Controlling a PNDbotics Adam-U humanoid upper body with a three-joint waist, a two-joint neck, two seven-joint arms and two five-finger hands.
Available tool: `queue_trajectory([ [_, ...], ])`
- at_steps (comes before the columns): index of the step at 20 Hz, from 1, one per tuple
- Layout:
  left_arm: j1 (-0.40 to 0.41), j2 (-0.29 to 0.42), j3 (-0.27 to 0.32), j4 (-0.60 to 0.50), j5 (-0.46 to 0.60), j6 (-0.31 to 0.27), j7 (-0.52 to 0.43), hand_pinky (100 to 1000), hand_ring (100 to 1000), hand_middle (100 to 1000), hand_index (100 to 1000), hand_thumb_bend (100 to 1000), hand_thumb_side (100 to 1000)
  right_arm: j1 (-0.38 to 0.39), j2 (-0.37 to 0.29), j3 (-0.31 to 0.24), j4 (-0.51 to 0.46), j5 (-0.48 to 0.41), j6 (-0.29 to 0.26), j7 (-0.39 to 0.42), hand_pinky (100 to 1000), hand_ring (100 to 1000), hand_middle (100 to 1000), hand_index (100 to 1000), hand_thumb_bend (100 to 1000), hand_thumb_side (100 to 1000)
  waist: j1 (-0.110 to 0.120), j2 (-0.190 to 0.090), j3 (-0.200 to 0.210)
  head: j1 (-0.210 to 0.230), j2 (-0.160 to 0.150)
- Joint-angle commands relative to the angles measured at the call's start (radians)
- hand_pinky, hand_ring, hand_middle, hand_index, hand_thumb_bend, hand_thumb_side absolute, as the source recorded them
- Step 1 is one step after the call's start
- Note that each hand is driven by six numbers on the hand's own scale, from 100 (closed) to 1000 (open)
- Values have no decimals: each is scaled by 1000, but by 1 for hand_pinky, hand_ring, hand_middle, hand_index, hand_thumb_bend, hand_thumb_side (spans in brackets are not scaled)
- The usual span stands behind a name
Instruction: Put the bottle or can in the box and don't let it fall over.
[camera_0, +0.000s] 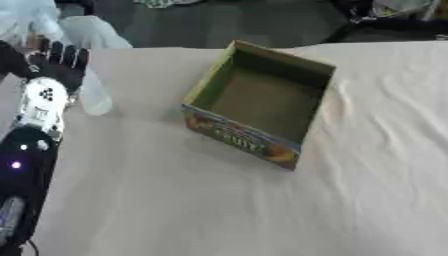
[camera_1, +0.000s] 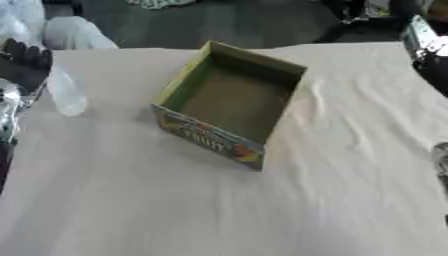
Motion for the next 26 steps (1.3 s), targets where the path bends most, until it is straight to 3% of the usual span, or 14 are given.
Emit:
queue_trajectory([
  [1,-31,46,16,11,-4,-8,7,100,100,100,1000,898,1000,-13,-20,-5,-22,-7,-3,-1,717,671,799,804,680,170,0,-15,-2,5,-11],
  [19,-131,104,20,192,75,-13,-39,100,100,100,992,901,1000,-21,-18,1,-22,-12,-8,0,718,671,800,805,679,168,2,-4,-20,26,-14],
  [26,-170,114,11,160,63,-19,-90,100,100,100,981,908,1000,-20,-18,4,-22,-15,-5,3,718,671,800,805,680,166,4,-5,-23,29,-7],
])
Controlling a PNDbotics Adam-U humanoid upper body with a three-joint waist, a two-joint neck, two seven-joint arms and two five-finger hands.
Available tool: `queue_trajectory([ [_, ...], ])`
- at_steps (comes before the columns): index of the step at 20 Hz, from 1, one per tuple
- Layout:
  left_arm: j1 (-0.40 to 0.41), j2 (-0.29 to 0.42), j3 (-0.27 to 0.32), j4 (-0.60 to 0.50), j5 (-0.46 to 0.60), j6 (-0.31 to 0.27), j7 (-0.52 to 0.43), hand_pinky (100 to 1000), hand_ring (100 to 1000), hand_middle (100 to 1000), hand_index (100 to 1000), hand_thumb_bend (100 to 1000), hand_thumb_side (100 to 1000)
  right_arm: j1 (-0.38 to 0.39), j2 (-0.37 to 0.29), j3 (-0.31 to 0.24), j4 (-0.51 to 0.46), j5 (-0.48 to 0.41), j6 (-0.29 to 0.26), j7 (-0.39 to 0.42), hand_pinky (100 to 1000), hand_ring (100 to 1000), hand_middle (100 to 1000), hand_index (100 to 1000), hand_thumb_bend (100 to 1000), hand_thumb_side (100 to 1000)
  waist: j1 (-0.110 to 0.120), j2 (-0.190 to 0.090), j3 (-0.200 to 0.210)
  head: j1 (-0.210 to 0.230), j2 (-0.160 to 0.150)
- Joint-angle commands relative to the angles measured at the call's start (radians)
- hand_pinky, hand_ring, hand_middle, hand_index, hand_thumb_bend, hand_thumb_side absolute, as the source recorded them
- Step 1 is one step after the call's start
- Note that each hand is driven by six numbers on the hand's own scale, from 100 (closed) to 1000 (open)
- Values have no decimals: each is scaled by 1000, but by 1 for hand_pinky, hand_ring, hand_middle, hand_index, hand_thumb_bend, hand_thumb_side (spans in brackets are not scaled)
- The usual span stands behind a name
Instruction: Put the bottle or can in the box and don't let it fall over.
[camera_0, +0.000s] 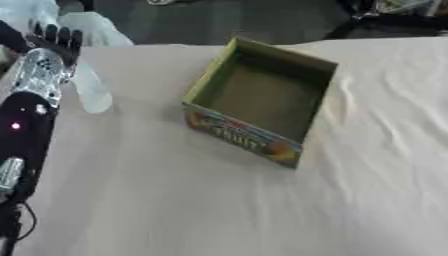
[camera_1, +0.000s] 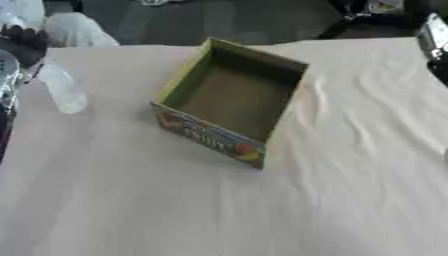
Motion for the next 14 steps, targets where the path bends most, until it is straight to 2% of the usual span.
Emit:
queue_trajectory([
  [1,-42,43,-2,-39,-6,0,-23,100,100,100,980,1000,1000,-11,-18,-2,-22,-7,-2,4,718,670,798,805,683,164,-1,-18,-1,4,-5],
  [2,-53,44,-5,-48,-6,1,-30,100,100,100,979,911,1000,-10,-18,-2,-22,-7,-2,4,718,670,798,805,680,166,-1,-18,-1,5,-3],
  [7,-118,38,-31,-134,-15,10,-81,100,100,100,970,925,1000,-6,-20,1,-22,-9,1,7,719,670,799,806,680,165,1,-22,-1,9,8],
  [14,-207,-27,-95,-299,-18,56,-154,100,100,100,976,907,1000,-5,-15,-2,-22,-9,0,5,719,672,799,807,679,169,-1,-29,-2,9,15],
])
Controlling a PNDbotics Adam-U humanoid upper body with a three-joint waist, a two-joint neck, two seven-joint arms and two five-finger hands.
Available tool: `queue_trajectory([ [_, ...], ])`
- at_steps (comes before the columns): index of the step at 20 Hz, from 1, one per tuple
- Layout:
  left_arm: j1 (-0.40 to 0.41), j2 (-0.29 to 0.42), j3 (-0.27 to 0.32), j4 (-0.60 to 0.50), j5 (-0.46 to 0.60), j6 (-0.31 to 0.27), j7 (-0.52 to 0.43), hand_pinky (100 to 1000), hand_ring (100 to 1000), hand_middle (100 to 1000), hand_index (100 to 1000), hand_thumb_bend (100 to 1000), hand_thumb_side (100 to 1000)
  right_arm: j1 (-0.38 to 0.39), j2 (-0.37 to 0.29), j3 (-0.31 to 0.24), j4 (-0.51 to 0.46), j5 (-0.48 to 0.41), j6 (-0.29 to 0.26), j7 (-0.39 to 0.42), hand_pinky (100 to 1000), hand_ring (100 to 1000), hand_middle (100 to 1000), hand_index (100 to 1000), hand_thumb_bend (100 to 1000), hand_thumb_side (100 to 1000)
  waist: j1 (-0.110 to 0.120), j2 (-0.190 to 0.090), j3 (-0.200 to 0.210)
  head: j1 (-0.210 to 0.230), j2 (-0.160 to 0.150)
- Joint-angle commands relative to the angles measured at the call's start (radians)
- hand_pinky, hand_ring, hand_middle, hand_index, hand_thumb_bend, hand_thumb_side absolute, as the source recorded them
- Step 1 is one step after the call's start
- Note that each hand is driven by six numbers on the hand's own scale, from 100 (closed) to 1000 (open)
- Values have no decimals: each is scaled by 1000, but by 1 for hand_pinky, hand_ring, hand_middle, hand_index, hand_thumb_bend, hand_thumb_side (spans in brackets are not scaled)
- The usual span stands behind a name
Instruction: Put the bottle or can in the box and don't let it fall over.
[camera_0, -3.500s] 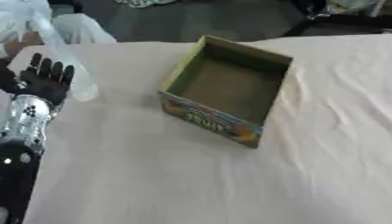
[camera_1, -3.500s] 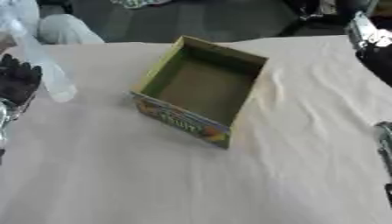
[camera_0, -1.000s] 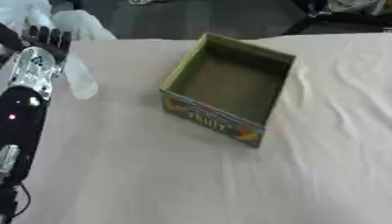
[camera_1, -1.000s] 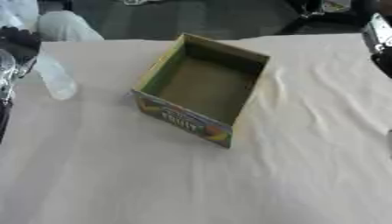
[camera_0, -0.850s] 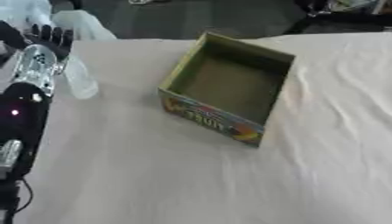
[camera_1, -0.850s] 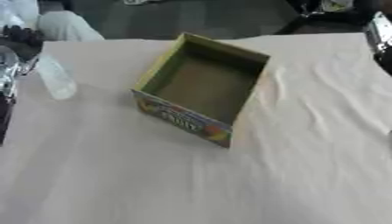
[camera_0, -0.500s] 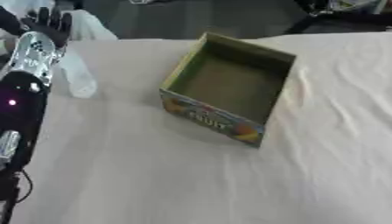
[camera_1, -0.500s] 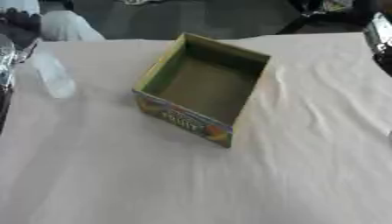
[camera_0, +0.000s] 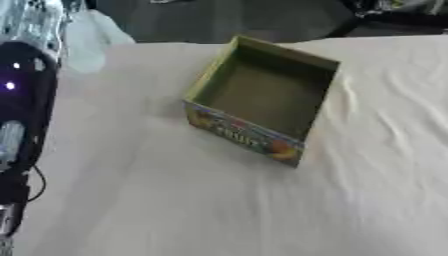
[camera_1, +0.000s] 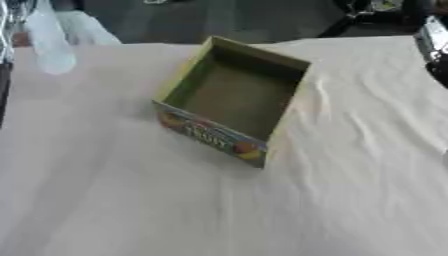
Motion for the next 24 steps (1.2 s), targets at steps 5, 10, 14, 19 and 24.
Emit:
queue_trajectory([
  [5,-55,-54,-78,-186,-10,91,9,100,100,101,980,885,1000,-13,-7,-27,-22,4,-16,-17,719,675,798,808,676,178,-2,-34,-5,0,2],
  [10,-83,-96,-118,-205,-7,159,44,100,100,107,982,800,1000,-12,1,-46,-22,12,-29,-38,719,678,798,809,655,196,0,-40,-16,-19,-5],
  [14,-103,-139,-150,-161,-1,206,50,100,100,105,982,863,1000,-19,12,-54,-22,13,-41,-49,718,680,797,809,670,193,4,-40,-32,-17,-10],
  [19,-111,-196,-173,-60,-5,248,44,100,100,100,980,855,1000,-40,34,-59,-22,14,-58,-57,718,683,797,810,667,200,11,-35,-59,-10,-15],
  [24,-109,-237,-186,31,-29,265,33,100,100,100,978,837,1000,-59,51,-60,-22,15,-65,-61,718,684,797,811,666,203,17,-25,-82,-10,-19],
])
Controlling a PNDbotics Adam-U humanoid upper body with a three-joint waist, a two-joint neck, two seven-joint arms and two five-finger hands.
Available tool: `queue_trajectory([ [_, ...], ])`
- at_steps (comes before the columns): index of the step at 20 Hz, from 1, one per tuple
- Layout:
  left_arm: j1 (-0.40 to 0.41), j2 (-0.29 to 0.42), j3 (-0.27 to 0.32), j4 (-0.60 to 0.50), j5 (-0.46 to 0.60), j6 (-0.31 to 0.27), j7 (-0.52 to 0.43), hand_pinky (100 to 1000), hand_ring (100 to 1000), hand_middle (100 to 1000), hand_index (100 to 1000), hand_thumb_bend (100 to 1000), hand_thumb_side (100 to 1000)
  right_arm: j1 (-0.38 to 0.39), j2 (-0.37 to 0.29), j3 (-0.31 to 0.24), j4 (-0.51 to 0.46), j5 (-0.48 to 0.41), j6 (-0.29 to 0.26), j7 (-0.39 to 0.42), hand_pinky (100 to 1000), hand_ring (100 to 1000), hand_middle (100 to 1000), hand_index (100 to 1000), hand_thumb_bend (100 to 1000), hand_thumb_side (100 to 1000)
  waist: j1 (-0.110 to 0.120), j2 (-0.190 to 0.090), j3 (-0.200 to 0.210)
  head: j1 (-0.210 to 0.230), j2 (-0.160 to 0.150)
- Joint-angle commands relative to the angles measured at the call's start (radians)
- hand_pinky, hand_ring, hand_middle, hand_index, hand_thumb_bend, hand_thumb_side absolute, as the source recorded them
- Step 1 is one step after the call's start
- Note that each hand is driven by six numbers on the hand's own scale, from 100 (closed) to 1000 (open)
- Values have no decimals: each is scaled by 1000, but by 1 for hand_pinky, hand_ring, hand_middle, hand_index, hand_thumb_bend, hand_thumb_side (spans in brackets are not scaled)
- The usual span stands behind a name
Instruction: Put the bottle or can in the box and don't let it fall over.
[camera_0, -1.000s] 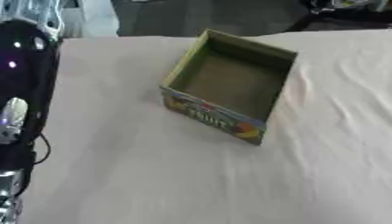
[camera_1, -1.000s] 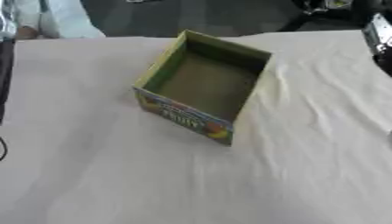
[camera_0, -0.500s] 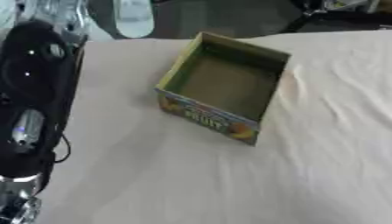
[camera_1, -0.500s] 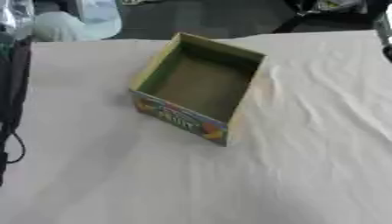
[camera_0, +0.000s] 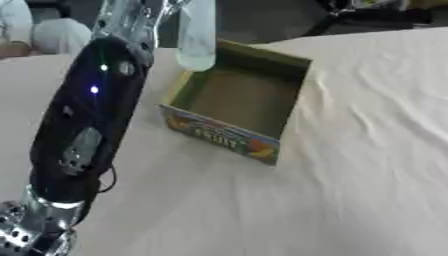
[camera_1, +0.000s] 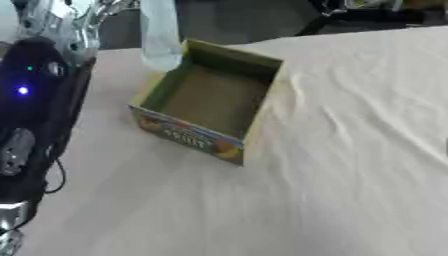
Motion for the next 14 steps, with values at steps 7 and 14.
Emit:
queue_trajectory([
  [7,15,-42,-33,109,-49,46,-16,100,100,100,970,794,1000,-31,3,-7,-22,3,13,-27,718,682,800,811,667,199,7,-6,-17,3,-20],
  [14,79,-63,-39,189,-59,69,-31,100,100,100,969,767,1000,-35,0,-4,-22,15,29,-9,718,682,800,811,668,198,10,-6,-11,2,-23],
])
